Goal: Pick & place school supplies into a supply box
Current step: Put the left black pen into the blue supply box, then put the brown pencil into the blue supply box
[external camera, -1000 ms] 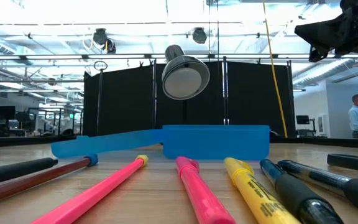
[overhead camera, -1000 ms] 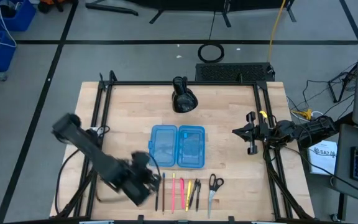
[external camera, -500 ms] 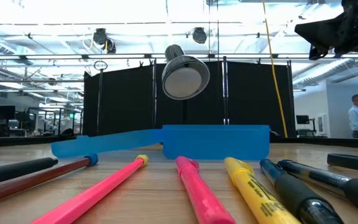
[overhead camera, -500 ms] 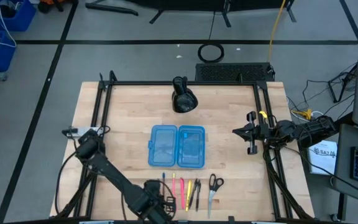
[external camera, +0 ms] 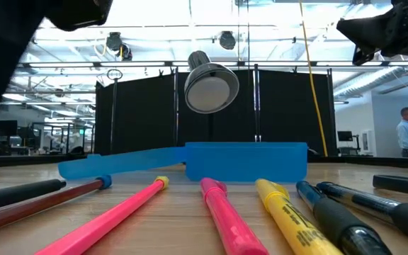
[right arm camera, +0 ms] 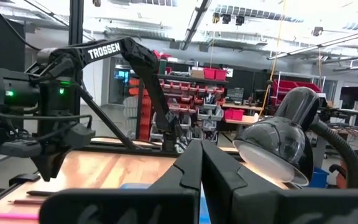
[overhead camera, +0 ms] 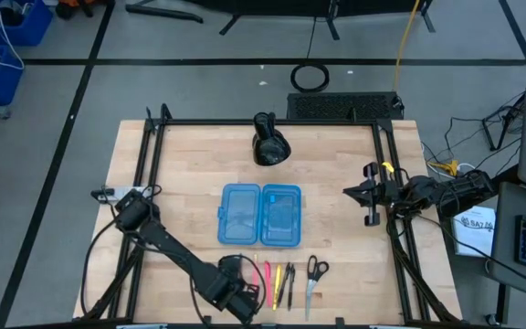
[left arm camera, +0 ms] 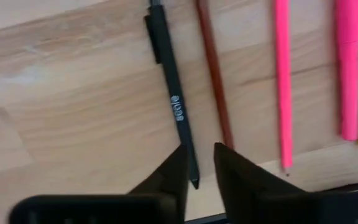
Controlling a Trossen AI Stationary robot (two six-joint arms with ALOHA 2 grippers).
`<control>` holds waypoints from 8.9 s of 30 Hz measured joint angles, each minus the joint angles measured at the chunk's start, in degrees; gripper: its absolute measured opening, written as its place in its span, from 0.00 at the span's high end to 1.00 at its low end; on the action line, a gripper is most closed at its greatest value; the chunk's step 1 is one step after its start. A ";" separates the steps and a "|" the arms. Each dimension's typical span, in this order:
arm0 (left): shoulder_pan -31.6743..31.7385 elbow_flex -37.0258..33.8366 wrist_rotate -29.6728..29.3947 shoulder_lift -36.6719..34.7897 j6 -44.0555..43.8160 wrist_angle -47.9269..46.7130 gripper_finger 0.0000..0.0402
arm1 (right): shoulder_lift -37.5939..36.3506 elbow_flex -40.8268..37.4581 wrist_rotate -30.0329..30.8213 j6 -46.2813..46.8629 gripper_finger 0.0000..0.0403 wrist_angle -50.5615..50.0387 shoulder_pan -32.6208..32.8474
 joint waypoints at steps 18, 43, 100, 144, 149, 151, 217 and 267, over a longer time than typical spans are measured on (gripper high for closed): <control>1.06 -8.20 0.44 0.44 2.37 4.97 0.43 | 0.00 -0.01 0.00 1.70 1.00 0.63 0.01; 1.28 -15.39 4.35 0.00 0.24 14.98 0.78 | 0.07 0.01 -0.02 1.70 1.00 -0.96 0.01; 23.33 8.26 -14.51 -5.27 31.41 2.99 0.92 | 0.07 -0.01 -0.02 1.95 1.00 -1.04 0.01; 34.30 -10.03 -1.75 0.81 34.47 23.94 0.89 | 0.20 0.00 -0.02 1.97 1.00 -0.57 0.04; 34.44 -9.79 -2.46 0.72 35.48 23.98 0.79 | 0.20 0.01 -0.02 1.97 1.00 -0.57 0.04; 34.35 -9.70 -2.22 0.68 35.62 24.40 0.74 | 0.20 -0.01 -0.02 1.99 1.00 -0.58 0.04; 11.06 -5.99 -5.48 -3.41 0.20 2.88 0.54 | 1.36 0.01 -0.02 1.95 1.00 -1.91 0.07; 9.26 -14.13 -2.81 -3.32 7.19 13.47 0.98 | 1.36 0.00 -0.02 3.39 1.00 -3.18 0.05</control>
